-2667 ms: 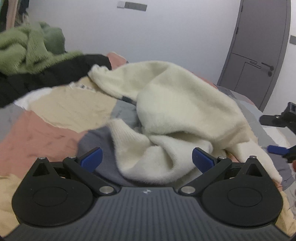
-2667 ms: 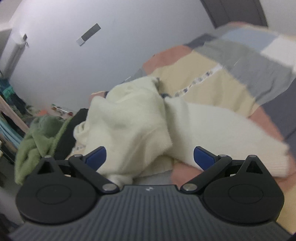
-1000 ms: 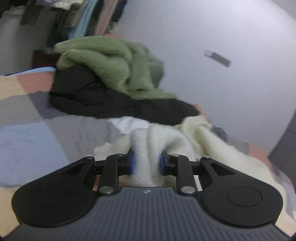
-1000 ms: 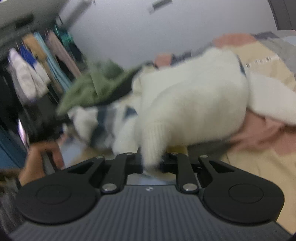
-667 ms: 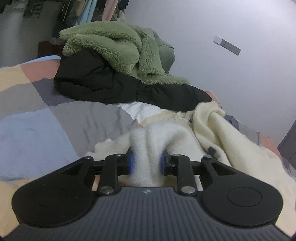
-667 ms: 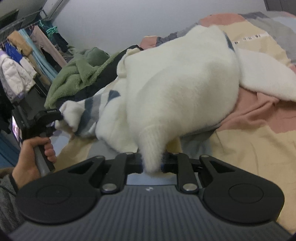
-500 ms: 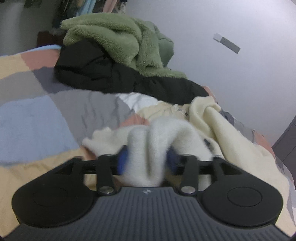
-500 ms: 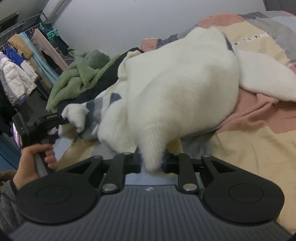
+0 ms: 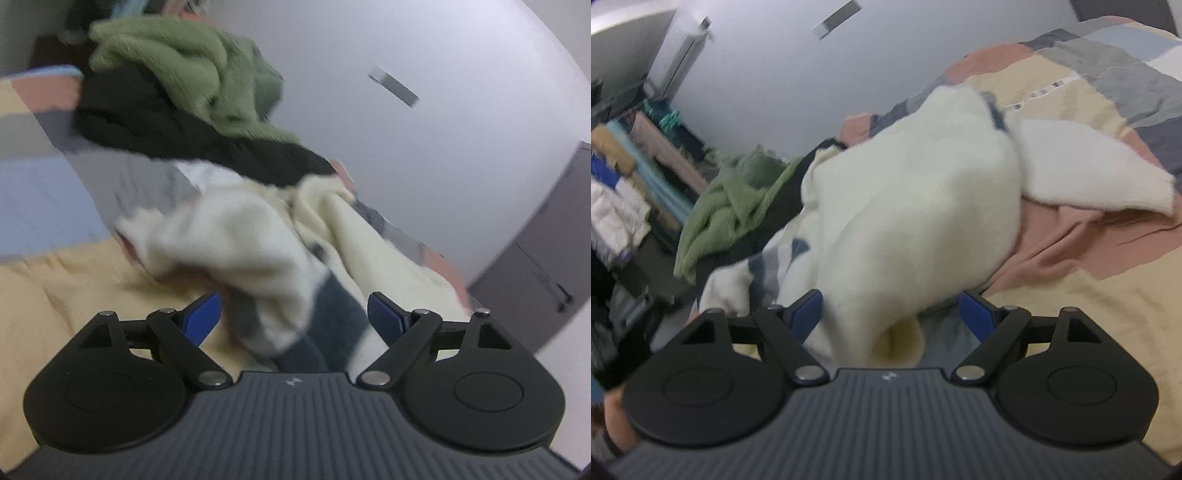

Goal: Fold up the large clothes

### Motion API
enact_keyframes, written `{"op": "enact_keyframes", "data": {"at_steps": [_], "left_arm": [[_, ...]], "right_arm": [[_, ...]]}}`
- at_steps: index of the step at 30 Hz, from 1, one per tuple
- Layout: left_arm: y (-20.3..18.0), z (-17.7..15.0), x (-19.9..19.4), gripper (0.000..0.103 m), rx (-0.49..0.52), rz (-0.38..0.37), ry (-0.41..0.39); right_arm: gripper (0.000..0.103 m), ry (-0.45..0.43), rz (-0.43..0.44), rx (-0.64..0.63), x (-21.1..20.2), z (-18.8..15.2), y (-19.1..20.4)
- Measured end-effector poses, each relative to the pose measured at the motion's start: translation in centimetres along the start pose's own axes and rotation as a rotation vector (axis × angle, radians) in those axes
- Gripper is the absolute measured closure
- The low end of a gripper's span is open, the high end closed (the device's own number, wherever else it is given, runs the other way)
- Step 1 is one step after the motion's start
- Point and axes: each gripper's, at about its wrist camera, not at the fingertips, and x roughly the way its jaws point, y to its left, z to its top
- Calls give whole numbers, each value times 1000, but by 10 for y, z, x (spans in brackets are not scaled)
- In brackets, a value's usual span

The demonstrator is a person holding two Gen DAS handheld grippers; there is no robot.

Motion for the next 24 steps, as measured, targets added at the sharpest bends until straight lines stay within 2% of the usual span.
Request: {"op": "enact_keyframes", "data": {"at_steps": [6,11,16,20,22,24], "left_arm": [[5,-23,29,14,-145,-104,161],[14,-43,59,14,-290,-198,288],[4,-65,85,15,-344,-272,387],[-6,-76,103,16,-350,-291,417],[-9,-77,109,23,-349,-309,412],[-14,-77,116,46,-329,-318,410]], "right_arm": [[19,-45,-45,64,0,16,-18],[19,-30,-42,149,20,36,-39],[20,-5,-38,259,51,54,-59],[20,27,-51,289,77,61,-72],[20,40,-35,304,88,62,-78],[25,50,4,314,96,63,-82]]}}
